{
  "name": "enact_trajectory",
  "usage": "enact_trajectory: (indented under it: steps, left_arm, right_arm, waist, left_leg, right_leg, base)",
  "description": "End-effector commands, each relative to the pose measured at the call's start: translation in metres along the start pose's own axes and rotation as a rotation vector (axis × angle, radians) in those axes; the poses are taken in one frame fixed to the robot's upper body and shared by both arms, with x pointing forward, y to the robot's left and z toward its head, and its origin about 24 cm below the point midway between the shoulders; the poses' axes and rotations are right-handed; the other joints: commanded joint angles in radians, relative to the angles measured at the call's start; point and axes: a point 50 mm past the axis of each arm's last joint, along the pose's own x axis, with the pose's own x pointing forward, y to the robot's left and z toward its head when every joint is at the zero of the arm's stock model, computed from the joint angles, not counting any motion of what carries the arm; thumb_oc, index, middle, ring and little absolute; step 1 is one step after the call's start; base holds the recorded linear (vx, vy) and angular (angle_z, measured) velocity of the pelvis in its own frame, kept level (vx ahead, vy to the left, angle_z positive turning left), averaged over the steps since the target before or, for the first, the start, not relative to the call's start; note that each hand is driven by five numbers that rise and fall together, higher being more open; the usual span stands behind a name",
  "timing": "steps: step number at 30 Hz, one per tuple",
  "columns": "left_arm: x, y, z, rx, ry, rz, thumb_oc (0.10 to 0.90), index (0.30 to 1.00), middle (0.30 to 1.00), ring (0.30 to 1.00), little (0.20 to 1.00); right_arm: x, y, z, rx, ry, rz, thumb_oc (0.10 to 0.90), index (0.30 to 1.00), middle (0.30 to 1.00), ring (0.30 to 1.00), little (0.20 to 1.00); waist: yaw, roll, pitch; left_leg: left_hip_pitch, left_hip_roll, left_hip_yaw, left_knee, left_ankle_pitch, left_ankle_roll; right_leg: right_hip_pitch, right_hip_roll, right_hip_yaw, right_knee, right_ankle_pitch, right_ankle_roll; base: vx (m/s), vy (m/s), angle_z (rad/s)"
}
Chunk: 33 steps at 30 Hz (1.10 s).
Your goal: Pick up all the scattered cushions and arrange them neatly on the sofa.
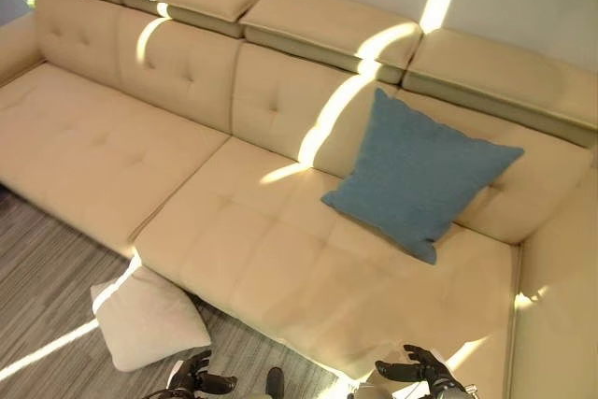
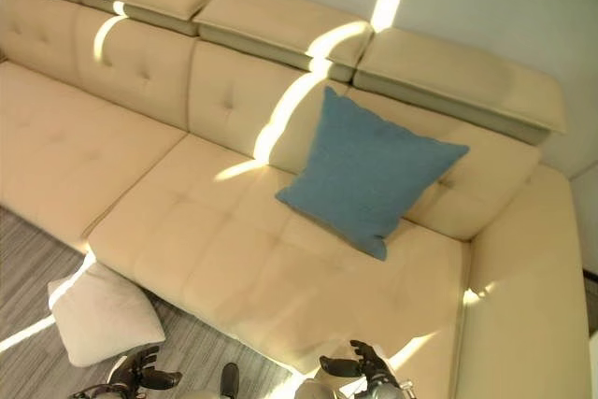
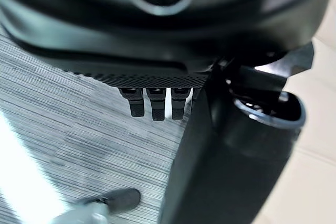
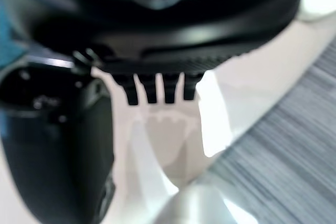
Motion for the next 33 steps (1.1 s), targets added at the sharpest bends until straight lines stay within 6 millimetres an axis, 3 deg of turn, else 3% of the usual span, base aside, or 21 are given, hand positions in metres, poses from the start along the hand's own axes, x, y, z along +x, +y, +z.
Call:
enact_trajectory:
  steps: [1, 7, 13, 14, 16, 19, 22, 24, 25, 27, 29, 32, 33]
  left_arm:
    - [0.002, 0.002, 0.009, 0.01, -0.027, 0.018, 0.8, 0.9, 0.9, 0.9, 0.9]
    - [0.002, -0.008, 0.009, -0.004, -0.026, 0.0, 0.8, 0.9, 0.9, 0.9, 0.9]
    - [0.005, -0.019, 0.036, 0.014, -0.117, -0.033, 0.8, 0.9, 0.9, 0.9, 0.9]
    - [0.006, -0.023, 0.046, 0.009, -0.146, -0.04, 0.8, 0.9, 0.9, 0.9, 0.9]
    - [0.006, -0.024, 0.048, 0.006, -0.153, -0.039, 0.8, 0.9, 0.9, 0.9, 0.9]
    - [0.006, -0.024, 0.039, 0.0, -0.124, -0.038, 0.8, 0.9, 0.9, 0.9, 0.9]
    - [0.005, -0.025, 0.034, 0.001, -0.108, -0.04, 0.8, 0.9, 0.9, 0.9, 0.9]
    - [0.005, -0.024, 0.034, 0.001, -0.107, -0.045, 0.8, 0.9, 0.9, 0.9, 0.9]
    - [0.005, -0.024, 0.034, 0.013, -0.106, -0.048, 0.8, 0.9, 0.9, 0.9, 0.9]
    - [0.005, -0.024, 0.033, 0.017, -0.102, -0.045, 0.8, 0.9, 0.9, 0.9, 0.9]
    - [0.005, -0.019, 0.032, 0.01, -0.097, -0.029, 0.8, 0.9, 0.9, 0.9, 0.9]
    - [0.006, -0.01, 0.029, -0.01, -0.083, -0.002, 0.8, 0.9, 0.9, 0.9, 0.9]
    - [0.005, -0.003, 0.025, -0.009, -0.067, 0.021, 0.8, 0.9, 0.9, 0.9, 0.9]
  right_arm:
    - [0.003, -0.015, 0.026, -0.001, -0.111, -0.044, 0.8, 0.9, 0.9, 0.9, 0.9]
    - [0.004, -0.017, 0.033, -0.022, -0.138, -0.052, 0.8, 0.9, 0.9, 0.9, 0.9]
    - [0.005, -0.026, 0.035, -0.016, -0.144, -0.088, 0.8, 0.9, 0.9, 0.9, 0.9]
    - [0.005, -0.03, 0.036, -0.031, -0.138, -0.101, 0.8, 0.9, 0.9, 0.9, 0.9]
    - [0.006, -0.03, 0.036, -0.033, -0.132, -0.104, 0.8, 0.9, 0.9, 0.9, 0.9]
    - [0.005, -0.028, 0.03, -0.031, -0.111, -0.098, 0.8, 0.9, 0.9, 0.9, 0.9]
    - [0.004, -0.028, 0.024, -0.022, -0.093, -0.097, 0.8, 0.9, 0.9, 0.9, 0.9]
    - [0.003, -0.026, 0.015, -0.005, -0.062, -0.092, 0.8, 0.9, 0.9, 0.9, 0.9]
    - [0.003, -0.024, 0.012, -0.012, -0.047, -0.09, 0.8, 0.9, 0.9, 0.9, 0.9]
    - [0.003, -0.023, 0.013, -0.014, -0.045, -0.085, 0.8, 0.9, 0.9, 0.9, 0.9]
    - [0.005, -0.018, 0.018, -0.039, -0.053, -0.073, 0.8, 0.9, 0.9, 0.9, 0.9]
    - [0.006, -0.015, 0.025, -0.057, -0.078, -0.063, 0.8, 0.9, 0.9, 0.9, 0.9]
    - [0.006, -0.011, 0.033, -0.06, -0.102, -0.053, 0.8, 0.9, 0.9, 0.9, 0.9]
  waist:
    - [0.03, -0.034, -0.074]
    - [0.037, -0.031, -0.085]
    - [0.032, -0.021, -0.034]
    - [0.031, -0.027, -0.006]
    - [0.028, -0.031, -0.001]
    - [0.01, -0.055, -0.005]
    - [-0.002, -0.056, -0.014]
    - [-0.024, -0.044, -0.037]
    - [-0.025, -0.037, -0.04]
    - [-0.027, -0.048, -0.037]
    - [-0.011, -0.059, -0.026]
    - [0.005, -0.064, -0.013]
    - [0.014, -0.066, 0.001]
  left_leg:
    - [-0.047, -0.028, -0.015, 0.041, -0.096, -0.036]
    - [-0.071, 0.002, -0.003, -0.003, -0.034, -0.069]
    - [-0.16, 0.02, -0.016, 0.021, 0.028, -0.109]
    - [-0.206, 0.014, 0.007, 0.078, 0.024, -0.109]
    - [-0.218, 0.013, 0.025, 0.119, 0.007, -0.108]
    - [-0.172, 0.006, 0.081, 0.258, -0.127, -0.088]
    - [-0.133, 0.025, 0.13, 0.285, -0.167, -0.085]
    - [-0.03, 0.078, 0.219, 0.238, -0.221, -0.1]
    - [-0.004, 0.07, 0.218, 0.171, -0.213, -0.101]
    - [-0.008, 0.049, 0.213, 0.141, -0.183, -0.091]
    - [-0.004, 0.022, 0.156, 0.09, -0.17, -0.082]
    - [-0.003, 0.01, 0.13, 0.055, -0.154, -0.067]
    - [-0.004, 0.006, 0.101, 0.035, -0.14, -0.059]
  right_leg:
    - [0.118, 0.07, -0.031, -0.224, 0.06, -0.034]
    - [0.161, 0.103, -0.024, -0.384, 0.063, -0.052]
    - [0.164, 0.126, -0.058, -0.44, 0.071, -0.072]
    - [0.15, 0.117, -0.08, -0.44, 0.086, -0.08]
    - [0.14, 0.109, -0.093, -0.439, 0.094, -0.081]
    - [0.125, 0.068, -0.148, -0.434, 0.112, -0.085]
    - [0.121, 0.055, -0.192, -0.436, 0.106, -0.088]
    - [0.128, 0.053, -0.261, -0.439, 0.092, -0.078]
    - [0.122, 0.052, -0.289, -0.437, 0.106, -0.07]
    - [0.109, 0.035, -0.307, -0.434, 0.133, -0.071]
    - [0.095, 0.029, -0.317, -0.414, 0.149, -0.064]
    - [0.065, 0.02, -0.317, -0.36, 0.139, -0.059]
    - [0.035, 0.009, -0.29, -0.308, 0.13, -0.046]
  base:
    - [-0.07, -0.096, 0.19]
    - [-0.14, -0.162, -0.02]
    - [-0.21, -0.096, 0.41]
    - [-0.21, -0.043, 0.64]
    - [-0.23, -0.05, 0.62]
    - [-0.19, -0.034, 0.21]
    - [-0.07, 0.001, 0.97]
    - [0.03, 0.062, 1.33]
    - [0.04, 0.138, 1.35]
    - [-0.11, 0.114, 1.11]
    - [-0.14, 0.136, 0.69]
    - [-0.12, 0.102, 0.34]
    - [-0.11, 0.06, 0.25]
